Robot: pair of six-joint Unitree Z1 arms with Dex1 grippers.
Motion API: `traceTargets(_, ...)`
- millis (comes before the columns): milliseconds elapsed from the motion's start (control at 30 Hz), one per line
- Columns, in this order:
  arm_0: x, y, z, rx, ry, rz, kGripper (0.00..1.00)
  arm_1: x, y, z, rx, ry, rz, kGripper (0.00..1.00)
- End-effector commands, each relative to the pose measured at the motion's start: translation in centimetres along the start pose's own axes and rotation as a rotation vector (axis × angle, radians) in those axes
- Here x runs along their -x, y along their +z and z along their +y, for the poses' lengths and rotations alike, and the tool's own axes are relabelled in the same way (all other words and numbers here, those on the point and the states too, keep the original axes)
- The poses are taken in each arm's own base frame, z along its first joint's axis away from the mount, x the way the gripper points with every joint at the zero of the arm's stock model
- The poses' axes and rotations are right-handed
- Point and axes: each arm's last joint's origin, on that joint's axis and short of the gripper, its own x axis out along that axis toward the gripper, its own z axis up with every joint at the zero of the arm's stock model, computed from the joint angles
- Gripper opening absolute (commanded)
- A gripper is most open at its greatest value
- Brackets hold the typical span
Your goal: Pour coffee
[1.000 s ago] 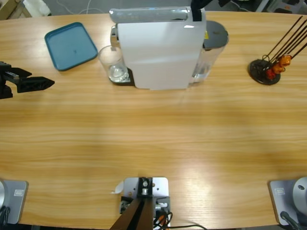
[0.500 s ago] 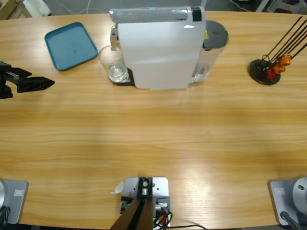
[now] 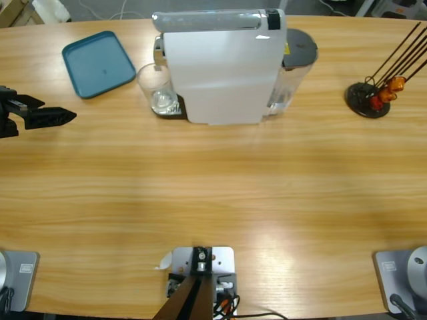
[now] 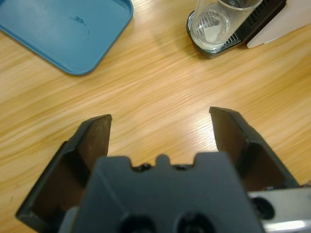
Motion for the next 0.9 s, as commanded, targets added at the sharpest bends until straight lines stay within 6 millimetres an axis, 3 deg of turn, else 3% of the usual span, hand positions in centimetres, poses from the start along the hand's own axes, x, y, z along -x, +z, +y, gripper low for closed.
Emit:
traceTargets(33,-1.1,-0.6,0.2,0.013,0.009,0.047,0.876,-4.7,-0.9,1.5,0.013,0.069,0.123,0.0)
traceTargets(333,-1.1,-0.6,0.2,0.011,0.009,0.048,0.877,-5.1,-1.6,0.3,-0.014,0.04,0.151,0.0)
traceTargets(900,-1.1,-0.6,0.2,0.011,0.007,0.047,0.876,-5.8,-2.5,0.5,-0.018,0.043,0.19,0.0)
